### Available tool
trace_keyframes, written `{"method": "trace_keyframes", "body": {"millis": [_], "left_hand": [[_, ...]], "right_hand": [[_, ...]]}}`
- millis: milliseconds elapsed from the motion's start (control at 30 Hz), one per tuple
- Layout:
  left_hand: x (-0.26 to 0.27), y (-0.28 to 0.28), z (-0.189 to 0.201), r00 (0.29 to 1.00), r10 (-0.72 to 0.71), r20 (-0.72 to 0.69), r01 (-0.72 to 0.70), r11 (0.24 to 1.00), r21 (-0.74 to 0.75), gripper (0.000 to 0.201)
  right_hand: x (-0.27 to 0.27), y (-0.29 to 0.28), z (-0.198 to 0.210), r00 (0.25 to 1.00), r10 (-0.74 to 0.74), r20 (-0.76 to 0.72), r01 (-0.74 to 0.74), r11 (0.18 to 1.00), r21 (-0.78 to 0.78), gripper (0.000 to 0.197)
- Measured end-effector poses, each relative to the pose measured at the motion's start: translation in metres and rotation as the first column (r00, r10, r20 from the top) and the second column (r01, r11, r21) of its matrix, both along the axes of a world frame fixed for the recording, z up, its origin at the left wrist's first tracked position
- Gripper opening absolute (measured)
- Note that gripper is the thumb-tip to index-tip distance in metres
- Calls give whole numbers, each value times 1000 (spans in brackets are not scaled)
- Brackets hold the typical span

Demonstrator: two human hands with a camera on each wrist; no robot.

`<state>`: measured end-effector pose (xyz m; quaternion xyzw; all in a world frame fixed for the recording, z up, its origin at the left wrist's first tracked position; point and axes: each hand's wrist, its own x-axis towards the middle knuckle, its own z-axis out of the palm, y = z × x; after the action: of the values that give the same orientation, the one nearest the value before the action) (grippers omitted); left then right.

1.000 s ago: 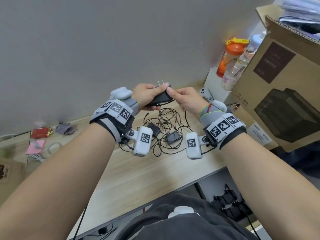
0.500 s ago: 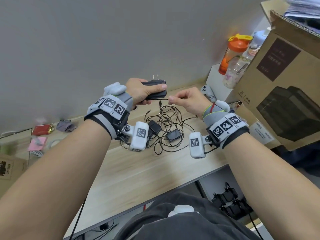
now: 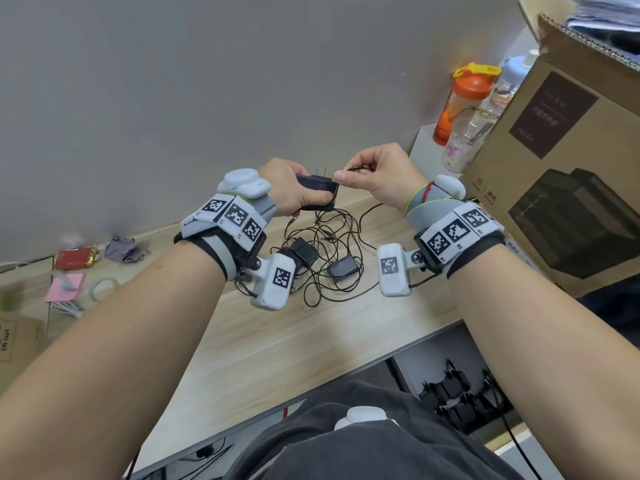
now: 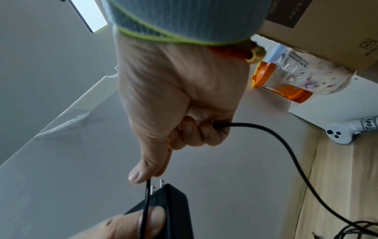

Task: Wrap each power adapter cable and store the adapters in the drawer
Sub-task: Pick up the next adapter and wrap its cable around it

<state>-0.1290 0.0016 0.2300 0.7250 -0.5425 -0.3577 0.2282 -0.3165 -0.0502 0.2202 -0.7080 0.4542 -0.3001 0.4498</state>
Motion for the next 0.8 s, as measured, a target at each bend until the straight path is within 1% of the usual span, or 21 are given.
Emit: {"method": "trace_keyframes", "body": {"millis": [233, 400, 533, 700, 800], "left_hand": [[-13, 3, 4, 991, -118, -57, 119, 993, 9, 37], [-18, 4, 10, 974, -159, -164, 160, 987, -8, 28], [-21, 6, 15, 960, -186, -210, 187, 982, -14, 29], [-25, 9, 23, 960, -176, -219, 163, 984, -75, 25], [-26, 9, 28, 954, -151, -259, 127, 986, -108, 24]], "right_hand": [[-3, -8, 12, 999, 32, -14, -32, 998, -49, 16], [-6, -10, 13, 1000, 26, 14, -25, 998, -57, 18], [-10, -11, 12, 1000, 4, 15, -3, 998, -61, 21], [-11, -10, 10, 999, -11, 44, 12, 1000, -25, 24], [-9, -7, 5, 997, -28, 67, 27, 1000, 8, 28]]}}
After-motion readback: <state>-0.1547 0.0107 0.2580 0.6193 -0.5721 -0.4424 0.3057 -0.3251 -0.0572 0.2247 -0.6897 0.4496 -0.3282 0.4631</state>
